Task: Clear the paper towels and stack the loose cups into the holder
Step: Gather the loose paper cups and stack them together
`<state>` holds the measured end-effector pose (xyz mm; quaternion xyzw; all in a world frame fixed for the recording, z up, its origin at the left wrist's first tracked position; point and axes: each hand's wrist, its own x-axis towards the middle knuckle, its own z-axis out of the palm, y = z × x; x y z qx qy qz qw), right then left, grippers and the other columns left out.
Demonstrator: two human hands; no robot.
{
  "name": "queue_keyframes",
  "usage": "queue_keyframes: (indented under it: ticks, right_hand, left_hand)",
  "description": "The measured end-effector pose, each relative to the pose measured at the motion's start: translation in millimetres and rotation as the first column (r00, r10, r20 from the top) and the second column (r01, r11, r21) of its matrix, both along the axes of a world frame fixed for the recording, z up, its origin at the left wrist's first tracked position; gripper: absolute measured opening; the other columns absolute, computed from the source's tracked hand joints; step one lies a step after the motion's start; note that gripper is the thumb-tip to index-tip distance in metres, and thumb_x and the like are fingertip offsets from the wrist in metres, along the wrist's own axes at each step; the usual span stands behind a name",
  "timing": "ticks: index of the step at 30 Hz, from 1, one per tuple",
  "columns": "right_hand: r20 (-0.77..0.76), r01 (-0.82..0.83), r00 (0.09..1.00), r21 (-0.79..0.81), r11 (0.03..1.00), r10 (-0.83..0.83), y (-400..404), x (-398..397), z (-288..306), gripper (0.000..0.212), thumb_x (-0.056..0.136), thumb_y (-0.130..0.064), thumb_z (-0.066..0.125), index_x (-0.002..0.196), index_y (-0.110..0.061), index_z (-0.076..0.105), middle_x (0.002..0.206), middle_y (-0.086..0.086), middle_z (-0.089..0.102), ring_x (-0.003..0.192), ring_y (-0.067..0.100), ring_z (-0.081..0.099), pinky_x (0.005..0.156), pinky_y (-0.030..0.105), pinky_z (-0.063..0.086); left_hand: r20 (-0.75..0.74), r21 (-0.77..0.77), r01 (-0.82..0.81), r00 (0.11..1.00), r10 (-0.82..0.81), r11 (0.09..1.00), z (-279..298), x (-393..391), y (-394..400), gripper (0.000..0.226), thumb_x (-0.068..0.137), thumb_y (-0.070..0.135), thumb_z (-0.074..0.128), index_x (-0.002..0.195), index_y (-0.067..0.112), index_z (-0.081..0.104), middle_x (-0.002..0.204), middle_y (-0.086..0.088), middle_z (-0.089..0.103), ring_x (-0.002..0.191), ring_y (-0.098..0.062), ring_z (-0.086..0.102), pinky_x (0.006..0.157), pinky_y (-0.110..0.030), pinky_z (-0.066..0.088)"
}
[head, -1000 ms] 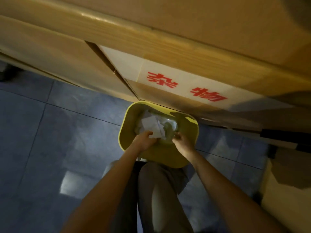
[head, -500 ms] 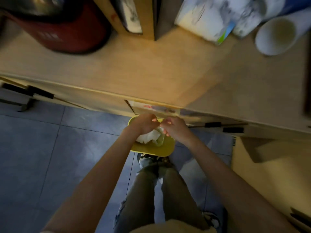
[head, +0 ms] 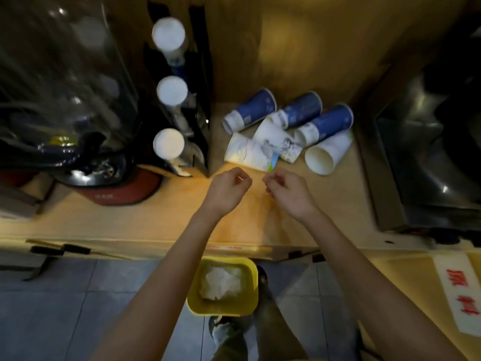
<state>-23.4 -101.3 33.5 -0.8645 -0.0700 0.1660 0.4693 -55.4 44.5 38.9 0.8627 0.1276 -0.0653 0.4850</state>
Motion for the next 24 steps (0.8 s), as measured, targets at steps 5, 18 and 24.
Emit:
queue_keyframes:
  ticks: [5, 18, 24]
  right_hand:
    - [0.175, 0.100, 0.979, 0.021, 0.995, -0.103, -16.0, 46.9, 1.5, 0.020, 0.090, -0.013, 0.050, 0.109, -0.012, 0.056, 0.097, 0.004, 0.062, 0.088, 0.015, 0.055, 0.079, 0.029, 0.044]
    - [0.145, -0.151, 0.961, -0.443, 0.884, 0.237, -23.9, 156.6, -72.5, 0.081, 0.082, -0.008, 0.061, 0.145, -0.009, 0.010, 0.155, 0.015, 0.016, 0.144, 0.030, 0.006, 0.120, 0.042, 0.009]
    - [0.105, -0.165, 0.968, -0.417, 0.894, 0.228, -20.0, 155.5, -82.6, 0.074, 0.081, -0.017, 0.062, 0.142, -0.007, 0.020, 0.148, 0.018, 0.030, 0.139, 0.030, 0.022, 0.114, 0.036, 0.017]
  left_hand:
    - [0.151, -0.052, -0.201, 0.967, 0.207, 0.978, -1.5, 39.7, -19.7, 0.038, 0.084, 0.023, 0.061, 0.118, 0.010, 0.049, 0.100, -0.005, 0.057, 0.091, -0.016, 0.053, 0.076, -0.026, 0.041]
    - [-0.608, -0.444, -0.779, 0.625, 0.490, 0.443, -57.6, 100.6, -28.8, 0.070, 0.078, 0.038, 0.066, 0.132, 0.007, 0.034, 0.136, -0.013, 0.045, 0.124, -0.030, 0.045, 0.103, -0.045, 0.036]
    - [-0.588, -0.438, -0.778, 0.626, 0.511, 0.450, -65.4, 116.7, -29.2, 0.047, 0.078, 0.040, 0.066, 0.115, 0.016, 0.048, 0.117, -0.008, 0.054, 0.113, -0.026, 0.051, 0.099, -0.040, 0.039]
